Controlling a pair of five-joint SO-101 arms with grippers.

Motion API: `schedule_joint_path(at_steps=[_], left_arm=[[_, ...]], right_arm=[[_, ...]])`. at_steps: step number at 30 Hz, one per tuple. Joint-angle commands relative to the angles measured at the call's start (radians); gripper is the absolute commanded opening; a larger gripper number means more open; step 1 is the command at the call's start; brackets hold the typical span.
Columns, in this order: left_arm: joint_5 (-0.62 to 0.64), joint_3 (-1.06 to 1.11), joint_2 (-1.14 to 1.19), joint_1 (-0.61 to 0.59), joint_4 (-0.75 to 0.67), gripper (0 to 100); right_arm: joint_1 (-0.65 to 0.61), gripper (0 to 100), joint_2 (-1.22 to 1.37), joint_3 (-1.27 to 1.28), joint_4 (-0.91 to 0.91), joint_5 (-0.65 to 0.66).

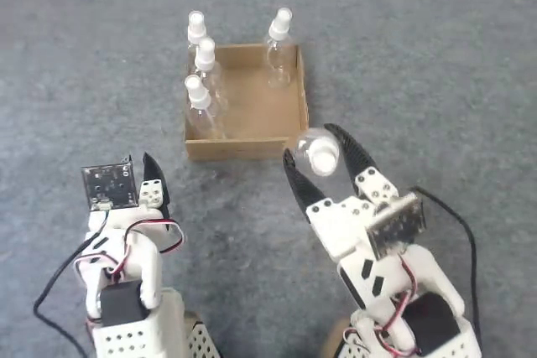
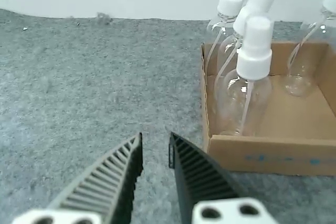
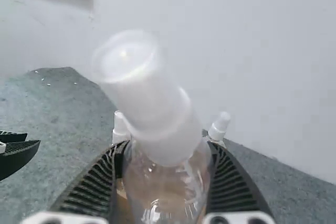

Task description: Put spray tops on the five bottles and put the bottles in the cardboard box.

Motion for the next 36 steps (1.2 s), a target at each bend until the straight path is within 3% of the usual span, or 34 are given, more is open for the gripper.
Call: schedule_joint_path(at_steps=[1, 19, 36], left_arm=[[-0.012, -0.008, -0.017, 0.002, -0.029, 7], [-0.014, -0.008, -0.017, -0.006, -0.029, 8], [-0.015, -0.007, -0.017, -0.006, -0.031, 8]], right_arm=[[0.013, 3.7, 0.128, -0.121, -0.081, 0.014], [0.015, 3.7, 0.657, -0.137, -0.622, 0.015], [0.081, 3.7, 1.227, -0.442, -0.662, 0.006]])
